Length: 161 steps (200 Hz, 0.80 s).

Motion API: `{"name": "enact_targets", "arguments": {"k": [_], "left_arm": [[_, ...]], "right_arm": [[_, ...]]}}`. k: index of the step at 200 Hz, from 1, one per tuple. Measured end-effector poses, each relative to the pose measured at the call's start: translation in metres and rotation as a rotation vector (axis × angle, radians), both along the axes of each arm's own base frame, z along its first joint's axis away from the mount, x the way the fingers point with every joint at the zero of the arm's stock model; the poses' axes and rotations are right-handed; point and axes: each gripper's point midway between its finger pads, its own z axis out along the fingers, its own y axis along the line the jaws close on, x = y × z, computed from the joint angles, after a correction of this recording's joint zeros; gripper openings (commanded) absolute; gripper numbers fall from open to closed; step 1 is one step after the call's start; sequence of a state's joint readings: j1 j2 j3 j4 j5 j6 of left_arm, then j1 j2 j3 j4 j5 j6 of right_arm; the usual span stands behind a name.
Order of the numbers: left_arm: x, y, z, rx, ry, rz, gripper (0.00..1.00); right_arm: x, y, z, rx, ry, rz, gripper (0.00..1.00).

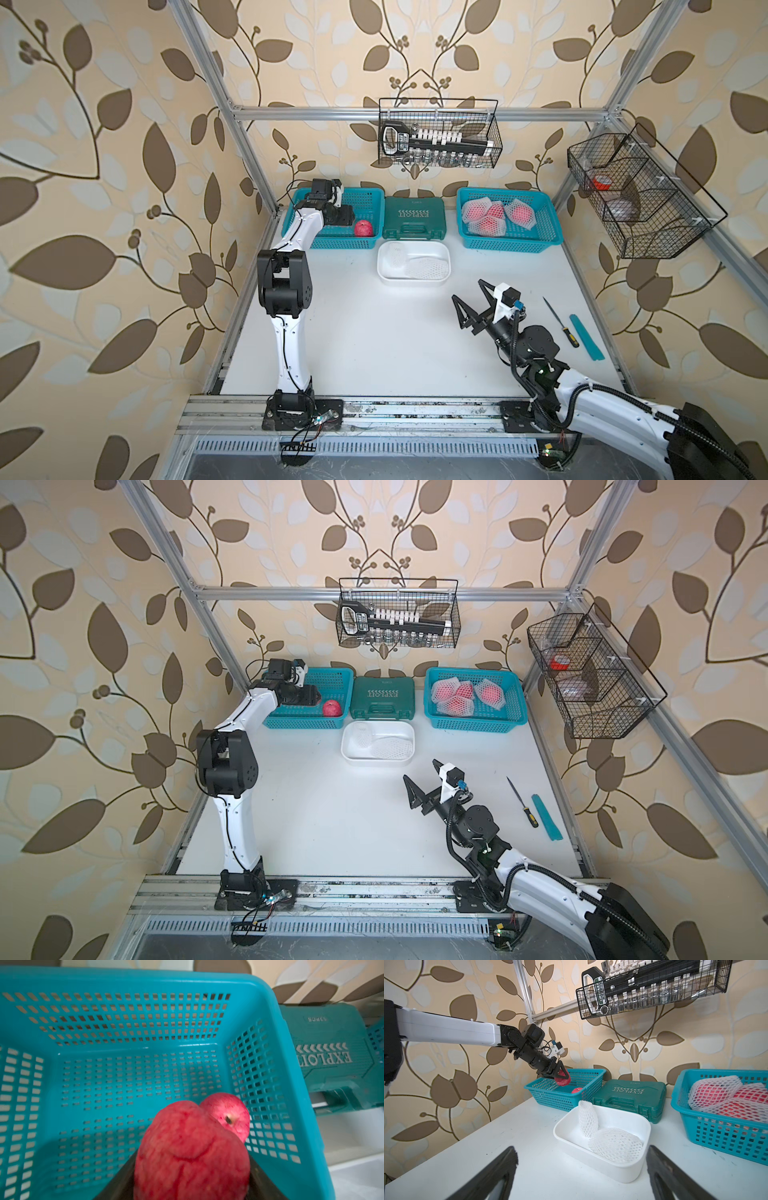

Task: Remove foam nets from apples
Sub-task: Place the apple in the basket.

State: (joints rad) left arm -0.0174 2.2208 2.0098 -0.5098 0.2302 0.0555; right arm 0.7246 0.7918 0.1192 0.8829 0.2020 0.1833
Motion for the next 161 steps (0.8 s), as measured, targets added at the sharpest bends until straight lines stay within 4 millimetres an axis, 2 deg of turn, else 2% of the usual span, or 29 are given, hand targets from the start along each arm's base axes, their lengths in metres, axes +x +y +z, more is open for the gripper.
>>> {"name": "enact_targets", "arguments": {"k": [24, 45, 95, 111, 124, 161], "left_arm": [[0.026, -0.011, 0.009, -0.033, -0.063, -0.045, 0.64], [0.04, -0.017, 0.007, -0.056, -0.093, -0.071, 0.65], [0.056, -0.034, -0.024, -0.171, -0.086, -0.103, 0.68], [0.059, -0.037, -0.032, -0.202, -0.085, -0.104, 0.73], [0.062, -0.039, -0.035, -0.222, -0.089, -0.1, 0.89], [0.066, -0.042, -0.032, -0.244, -0.113, -0.111, 0.94]], "right_arm": [[-0.002, -0.004, 0.001, 0.008, -0.007, -0.009, 0.96], [-0.003, -0.006, 0.0, 0.009, -0.007, -0.015, 0.96], [-0.003, -0.006, -0.001, 0.003, -0.001, -0.015, 0.96], [-0.003, -0.006, 0.0, 0.007, -0.004, -0.015, 0.96], [-0.004, -0.007, 0.001, 0.01, -0.008, -0.015, 0.96], [-0.005, -0.008, 0.005, 0.018, -0.018, -0.016, 0.96]]}}
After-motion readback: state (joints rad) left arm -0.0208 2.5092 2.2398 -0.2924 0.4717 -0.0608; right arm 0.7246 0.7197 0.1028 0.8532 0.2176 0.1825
